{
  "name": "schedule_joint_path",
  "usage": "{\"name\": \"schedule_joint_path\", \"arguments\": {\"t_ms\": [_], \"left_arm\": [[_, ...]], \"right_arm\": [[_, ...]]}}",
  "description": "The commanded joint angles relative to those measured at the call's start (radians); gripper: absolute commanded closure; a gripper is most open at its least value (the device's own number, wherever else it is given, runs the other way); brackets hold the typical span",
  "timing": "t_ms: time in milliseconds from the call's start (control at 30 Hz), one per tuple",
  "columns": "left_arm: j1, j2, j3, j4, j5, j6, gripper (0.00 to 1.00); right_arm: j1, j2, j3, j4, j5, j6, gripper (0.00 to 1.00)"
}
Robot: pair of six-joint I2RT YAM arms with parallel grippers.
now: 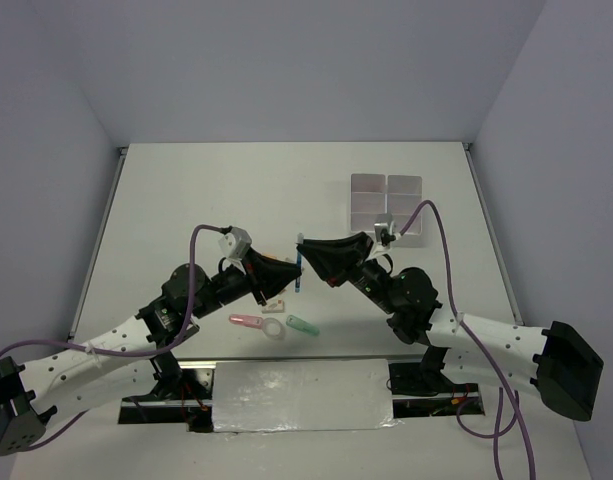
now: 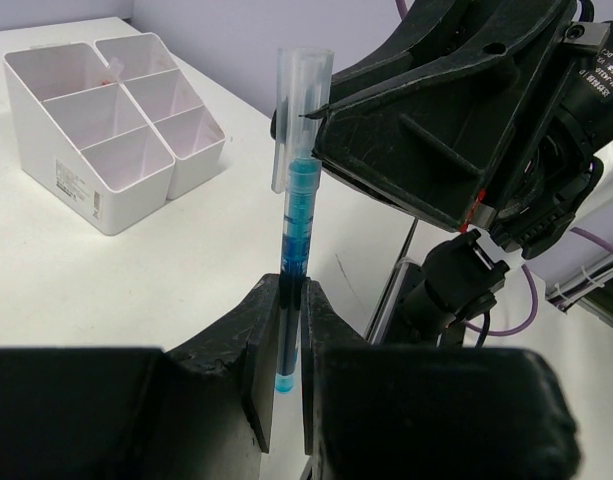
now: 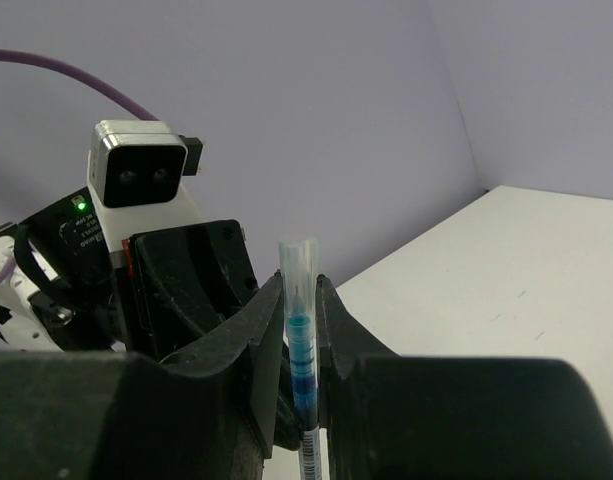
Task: Sort the stationery into containers
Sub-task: Close the pen cap on the pen.
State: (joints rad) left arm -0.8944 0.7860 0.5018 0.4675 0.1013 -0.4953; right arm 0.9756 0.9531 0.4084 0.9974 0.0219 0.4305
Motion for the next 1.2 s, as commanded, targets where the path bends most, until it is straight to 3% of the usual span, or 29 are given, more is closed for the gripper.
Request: {"name": "schedule_joint_path", "arguments": {"t_ms": [0,700,1167], "left_arm": [[0.012,-0.039,0.047,0.197,-0.097,0.031,1.0],[0.012,-0.051,0.069,0.183,-0.097,0.04,1.0],[0.022,-0.054,0.057,0.224,-0.111,0.011,1.0]], "right_arm": [[0.02,0.022,-0.054,-0.049,-0.088,0.004,1.0],[0.026,0.036,-0.08,-0.031,-0.112,-0.064,1.0],[0.032,0.119,-0.128,0.147,-0.114,-0.076,1.0]]}}
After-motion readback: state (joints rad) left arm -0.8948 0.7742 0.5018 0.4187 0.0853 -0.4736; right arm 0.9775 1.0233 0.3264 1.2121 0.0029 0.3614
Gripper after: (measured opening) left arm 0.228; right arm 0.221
